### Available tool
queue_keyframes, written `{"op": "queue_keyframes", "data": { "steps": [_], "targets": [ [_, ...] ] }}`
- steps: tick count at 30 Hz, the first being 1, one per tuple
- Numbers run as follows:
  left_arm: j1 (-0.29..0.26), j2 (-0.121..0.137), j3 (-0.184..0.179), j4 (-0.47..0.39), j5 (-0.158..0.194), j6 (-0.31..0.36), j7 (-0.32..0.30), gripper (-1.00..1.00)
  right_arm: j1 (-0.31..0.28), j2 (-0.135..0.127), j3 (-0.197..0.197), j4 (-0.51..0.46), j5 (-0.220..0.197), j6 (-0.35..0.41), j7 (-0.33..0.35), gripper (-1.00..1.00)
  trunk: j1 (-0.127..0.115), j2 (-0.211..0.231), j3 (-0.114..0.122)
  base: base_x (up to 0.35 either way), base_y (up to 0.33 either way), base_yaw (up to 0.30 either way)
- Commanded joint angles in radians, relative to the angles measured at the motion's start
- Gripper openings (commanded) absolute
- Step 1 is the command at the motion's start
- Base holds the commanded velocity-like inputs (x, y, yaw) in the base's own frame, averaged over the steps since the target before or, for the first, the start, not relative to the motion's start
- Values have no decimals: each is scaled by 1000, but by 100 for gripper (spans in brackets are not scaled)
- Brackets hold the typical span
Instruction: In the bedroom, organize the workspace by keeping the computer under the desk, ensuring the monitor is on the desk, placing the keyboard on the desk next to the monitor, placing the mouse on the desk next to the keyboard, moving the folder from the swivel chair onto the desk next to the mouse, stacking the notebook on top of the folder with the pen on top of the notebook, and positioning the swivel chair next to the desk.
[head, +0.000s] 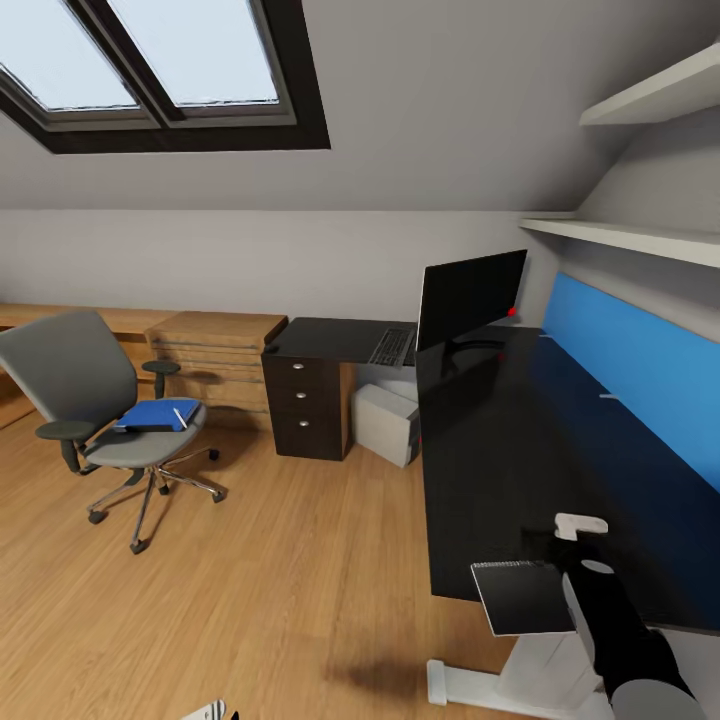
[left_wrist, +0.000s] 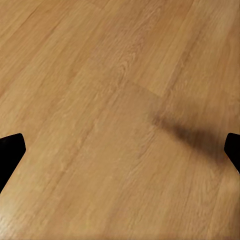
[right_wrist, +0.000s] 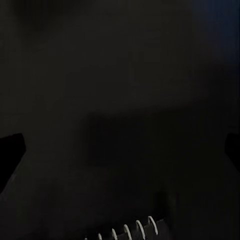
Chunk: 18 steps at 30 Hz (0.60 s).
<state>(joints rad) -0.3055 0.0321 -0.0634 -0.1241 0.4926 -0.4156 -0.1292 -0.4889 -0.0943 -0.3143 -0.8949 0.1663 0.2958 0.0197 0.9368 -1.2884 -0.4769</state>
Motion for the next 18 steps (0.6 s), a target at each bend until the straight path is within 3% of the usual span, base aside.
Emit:
{"op": "queue_keyframes", "data": {
  "steps": [1, 18],
  "targets": [
    [-1, 0, -7, 1, 11, -3, -5, 100, 0, 0, -1, -13, 9, 4, 2, 100, 0, -1, -1, 0, 0, 0],
    [-1, 1, -6, 1, 12, -3, -5, 100, 0, 4, -2, -65, 4, 5, 3, 100, 0, -1, -1, -12, 0, 0]
  ]
}}
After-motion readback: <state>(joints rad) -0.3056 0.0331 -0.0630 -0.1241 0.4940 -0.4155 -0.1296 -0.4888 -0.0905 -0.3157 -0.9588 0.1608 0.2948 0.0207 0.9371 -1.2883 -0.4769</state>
